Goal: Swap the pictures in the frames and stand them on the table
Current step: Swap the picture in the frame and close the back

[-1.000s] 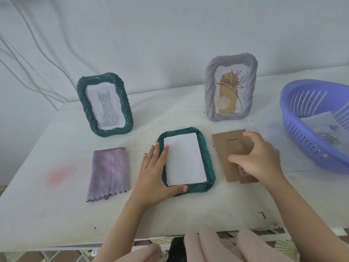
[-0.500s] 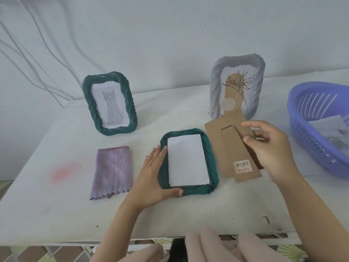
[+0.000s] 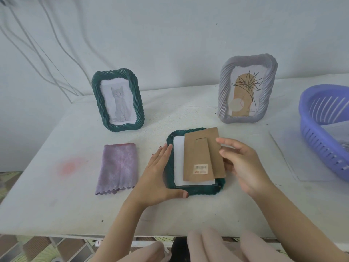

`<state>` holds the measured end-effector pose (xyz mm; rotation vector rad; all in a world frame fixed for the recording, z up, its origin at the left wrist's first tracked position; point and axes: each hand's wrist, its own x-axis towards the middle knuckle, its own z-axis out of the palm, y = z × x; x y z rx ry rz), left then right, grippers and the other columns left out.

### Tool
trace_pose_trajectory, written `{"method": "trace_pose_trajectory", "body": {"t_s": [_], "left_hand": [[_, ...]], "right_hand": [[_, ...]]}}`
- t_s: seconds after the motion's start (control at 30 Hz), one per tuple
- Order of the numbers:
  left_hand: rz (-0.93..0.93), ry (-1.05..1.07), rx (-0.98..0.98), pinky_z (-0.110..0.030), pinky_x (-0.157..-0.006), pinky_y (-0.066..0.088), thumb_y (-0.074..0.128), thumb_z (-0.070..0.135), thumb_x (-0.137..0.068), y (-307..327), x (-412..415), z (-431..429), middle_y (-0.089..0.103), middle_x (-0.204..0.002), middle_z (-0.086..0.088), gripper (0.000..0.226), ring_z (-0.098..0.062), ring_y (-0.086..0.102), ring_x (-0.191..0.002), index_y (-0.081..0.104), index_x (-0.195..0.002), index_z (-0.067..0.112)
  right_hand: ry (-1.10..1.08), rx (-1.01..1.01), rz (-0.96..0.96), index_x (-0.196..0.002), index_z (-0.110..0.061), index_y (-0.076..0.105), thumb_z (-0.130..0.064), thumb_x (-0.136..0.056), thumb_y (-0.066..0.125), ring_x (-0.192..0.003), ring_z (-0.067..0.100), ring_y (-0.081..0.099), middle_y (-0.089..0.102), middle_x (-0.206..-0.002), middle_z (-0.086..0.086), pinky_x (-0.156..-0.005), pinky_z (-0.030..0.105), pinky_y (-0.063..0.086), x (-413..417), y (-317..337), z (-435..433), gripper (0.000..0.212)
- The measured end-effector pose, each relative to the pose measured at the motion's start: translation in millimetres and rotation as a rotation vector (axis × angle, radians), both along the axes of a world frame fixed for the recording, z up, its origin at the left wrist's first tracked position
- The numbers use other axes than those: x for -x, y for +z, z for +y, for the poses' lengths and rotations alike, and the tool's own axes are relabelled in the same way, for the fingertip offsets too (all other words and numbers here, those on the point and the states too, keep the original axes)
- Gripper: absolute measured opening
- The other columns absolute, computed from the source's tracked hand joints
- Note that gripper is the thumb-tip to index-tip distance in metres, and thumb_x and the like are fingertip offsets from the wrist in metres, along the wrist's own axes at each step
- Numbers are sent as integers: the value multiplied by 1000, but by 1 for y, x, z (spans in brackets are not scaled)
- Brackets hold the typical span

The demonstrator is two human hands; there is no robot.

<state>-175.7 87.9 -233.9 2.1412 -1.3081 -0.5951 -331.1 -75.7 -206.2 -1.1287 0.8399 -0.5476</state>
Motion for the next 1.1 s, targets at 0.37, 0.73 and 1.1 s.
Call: {"method": "trace_pose_trajectory", "body": {"t_s": [0.37,0.73,1.1], "left_hand": [[-25,-9,-23,-15,-111,-9,68,74,-44,1,0,0,-11,-148,20,134,14,-20,-131,-2,-148,25],[-60,-24,-29,-12,-106,-14,63,77,-44,0,-1,-2,-13,-150,13,126,1,-19,-137,1,-144,31],[-70,-13,-22,-9,-104,-15,63,77,-43,-4,-2,-2,-14,-150,14,125,2,-18,-137,4,-143,32]], "right_hand": [[94,82,89,-104,-22,66,4,-88,53,-91,18,66,68,-98,5,-80,33,56,-10,-14,9,33],[114,674,381,-113,-26,65,-11,-83,65,-68,0,58,66,-100,-10,-74,20,54,-10,-14,8,33],[117,942,588,-115,-22,62,-24,-88,56,-68,10,53,70,-99,-6,-69,23,43,-8,-13,13,28]]}}
